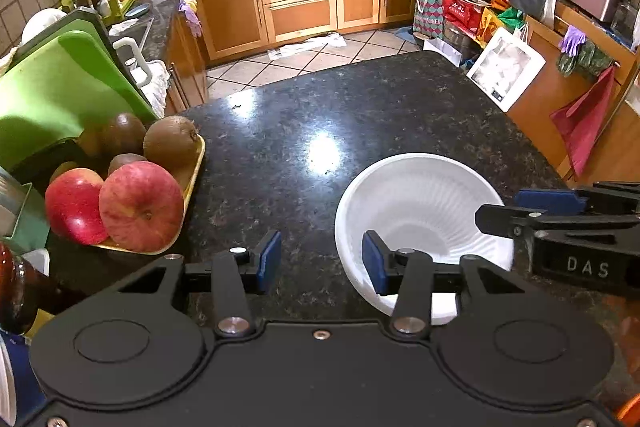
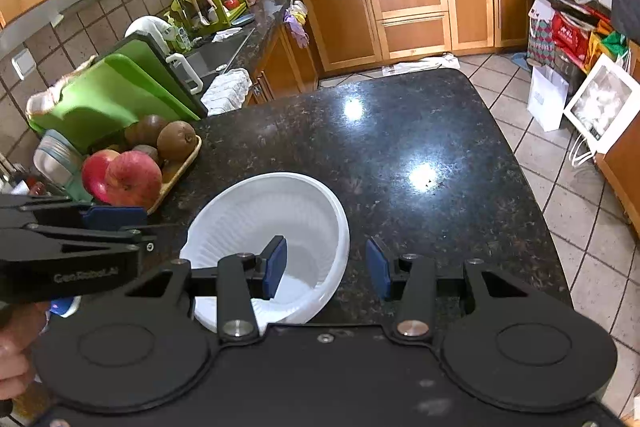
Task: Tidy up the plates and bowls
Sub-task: 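Close both tools on the rim of the three stacked white bowls, then lift the stacked white bowls with both tools and carry them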
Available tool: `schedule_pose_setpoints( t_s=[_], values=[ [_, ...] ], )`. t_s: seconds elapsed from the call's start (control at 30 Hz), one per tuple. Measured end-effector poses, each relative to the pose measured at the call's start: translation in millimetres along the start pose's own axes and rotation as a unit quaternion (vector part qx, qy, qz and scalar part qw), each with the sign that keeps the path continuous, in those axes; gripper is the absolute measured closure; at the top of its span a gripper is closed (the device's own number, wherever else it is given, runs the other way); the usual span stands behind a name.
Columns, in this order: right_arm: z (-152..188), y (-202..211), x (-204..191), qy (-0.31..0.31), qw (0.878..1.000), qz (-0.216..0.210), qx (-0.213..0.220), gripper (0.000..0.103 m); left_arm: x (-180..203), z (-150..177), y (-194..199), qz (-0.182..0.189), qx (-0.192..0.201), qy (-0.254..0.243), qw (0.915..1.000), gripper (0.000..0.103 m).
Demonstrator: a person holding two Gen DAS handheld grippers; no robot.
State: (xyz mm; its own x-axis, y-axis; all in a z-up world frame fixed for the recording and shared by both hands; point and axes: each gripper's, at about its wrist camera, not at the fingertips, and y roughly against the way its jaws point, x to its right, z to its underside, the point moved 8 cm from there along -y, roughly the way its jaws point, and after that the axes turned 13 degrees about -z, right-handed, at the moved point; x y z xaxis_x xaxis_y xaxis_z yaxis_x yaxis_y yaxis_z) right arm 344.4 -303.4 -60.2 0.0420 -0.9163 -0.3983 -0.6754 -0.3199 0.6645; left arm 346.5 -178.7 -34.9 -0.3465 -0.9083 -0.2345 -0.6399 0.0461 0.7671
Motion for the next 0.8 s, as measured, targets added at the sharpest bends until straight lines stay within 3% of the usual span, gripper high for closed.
schedule_pose_setpoints(
  t_s=[0.13, 0.37, 0.43, 0.53, 0.6, 0.8],
  values=[
    [4, -6, -1, 0.001, 1.000, 0.001, -0.011, 0.066, 2, 0, -6, 0.004, -0.005, -0.001, 1.0000, 0.050],
    [9, -14, -2, 0.003, 1.000, 0.011, -0.023, 0.070, 7, 2, -13, 0.003, -0.008, -0.011, 0.9999, 0.052],
    [11, -14, -3, 0.010, 1.000, 0.015, -0.025, 0.074, 7, 1, -16, 0.001, -0.009, -0.008, 0.9999, 0.059],
    [13, -16, -5, 0.014, 0.999, 0.014, -0.030, 0.080, 7, 3, -20, 0.005, -0.016, -0.007, 0.9998, 0.061],
    [15, -17, -7, 0.014, 0.999, 0.011, -0.033, 0.081, 6, 5, -20, 0.009, -0.021, -0.010, 0.9997, 0.067],
    [20, -20, -19, 0.023, 0.999, 0.001, -0.047, 0.086, 1, 13, -17, 0.015, -0.031, -0.009, 0.9994, 0.075]
  ],
)
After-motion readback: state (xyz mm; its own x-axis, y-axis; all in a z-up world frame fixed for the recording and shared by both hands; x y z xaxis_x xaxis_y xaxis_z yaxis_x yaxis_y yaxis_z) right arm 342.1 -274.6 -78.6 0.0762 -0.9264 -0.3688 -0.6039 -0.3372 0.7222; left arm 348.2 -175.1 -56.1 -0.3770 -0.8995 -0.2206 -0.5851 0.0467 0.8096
